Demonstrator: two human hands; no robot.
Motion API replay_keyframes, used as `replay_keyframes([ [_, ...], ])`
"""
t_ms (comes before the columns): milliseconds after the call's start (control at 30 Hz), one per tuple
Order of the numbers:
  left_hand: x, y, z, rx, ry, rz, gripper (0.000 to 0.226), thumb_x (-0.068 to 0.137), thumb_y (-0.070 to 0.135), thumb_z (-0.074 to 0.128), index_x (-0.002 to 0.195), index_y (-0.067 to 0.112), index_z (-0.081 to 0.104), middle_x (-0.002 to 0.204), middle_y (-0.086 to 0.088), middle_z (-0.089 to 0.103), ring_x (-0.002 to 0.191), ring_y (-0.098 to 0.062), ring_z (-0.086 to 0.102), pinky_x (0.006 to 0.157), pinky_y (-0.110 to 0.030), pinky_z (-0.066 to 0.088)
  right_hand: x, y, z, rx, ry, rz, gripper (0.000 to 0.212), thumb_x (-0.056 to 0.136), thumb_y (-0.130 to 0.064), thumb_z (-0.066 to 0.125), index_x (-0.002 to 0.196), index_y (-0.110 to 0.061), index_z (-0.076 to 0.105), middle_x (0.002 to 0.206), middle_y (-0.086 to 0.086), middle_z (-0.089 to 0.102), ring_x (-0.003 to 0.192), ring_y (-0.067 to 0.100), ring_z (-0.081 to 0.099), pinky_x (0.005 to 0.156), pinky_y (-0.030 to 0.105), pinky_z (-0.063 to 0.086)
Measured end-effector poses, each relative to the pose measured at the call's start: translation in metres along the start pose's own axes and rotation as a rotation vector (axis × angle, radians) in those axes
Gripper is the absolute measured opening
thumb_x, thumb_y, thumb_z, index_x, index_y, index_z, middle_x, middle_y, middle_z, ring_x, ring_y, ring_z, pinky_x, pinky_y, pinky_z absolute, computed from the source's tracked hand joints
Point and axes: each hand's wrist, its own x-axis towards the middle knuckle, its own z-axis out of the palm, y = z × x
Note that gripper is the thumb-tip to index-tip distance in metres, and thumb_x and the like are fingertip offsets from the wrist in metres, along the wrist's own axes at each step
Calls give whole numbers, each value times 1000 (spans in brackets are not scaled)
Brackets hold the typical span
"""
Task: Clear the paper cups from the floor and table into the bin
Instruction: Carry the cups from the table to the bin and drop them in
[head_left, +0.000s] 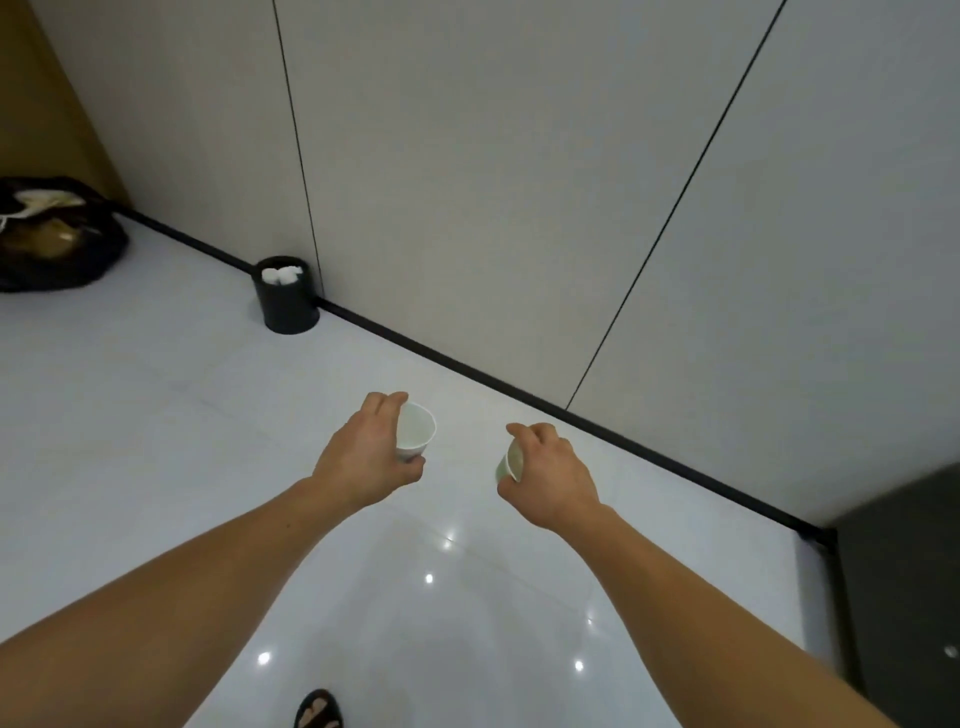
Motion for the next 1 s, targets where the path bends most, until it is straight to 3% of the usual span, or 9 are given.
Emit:
replay_keyframes([
  [300, 68, -139, -80, 48, 41, -123, 88, 76, 39, 75, 146, 27, 24, 134, -3, 37, 111, -25, 51, 87, -36, 49, 114, -134, 33, 6, -64, -77, 71, 84, -35, 62, 148, -27, 31, 143, 2, 35, 123, 26, 42, 90, 38, 48],
  [533, 135, -198, -88, -3, 89, -184, 78, 73, 39, 74, 139, 23, 35, 128, 0, 40, 100, -24, 55, 79, -32, 47, 223, -178, 46, -29, -127, -143, 70, 85, -34, 61, 148, -28, 30, 143, 1, 34, 123, 25, 41, 89, 36, 48],
  [1000, 294, -320, -165, 77, 185, -460, 77, 74, 41, 73, 138, 19, 36, 131, -2, 41, 104, -27, 56, 80, -35, 49, 480, -321, 44, -59, -211, -445, 71, 84, -34, 63, 147, -27, 30, 141, 2, 35, 122, 26, 41, 87, 36, 47],
])
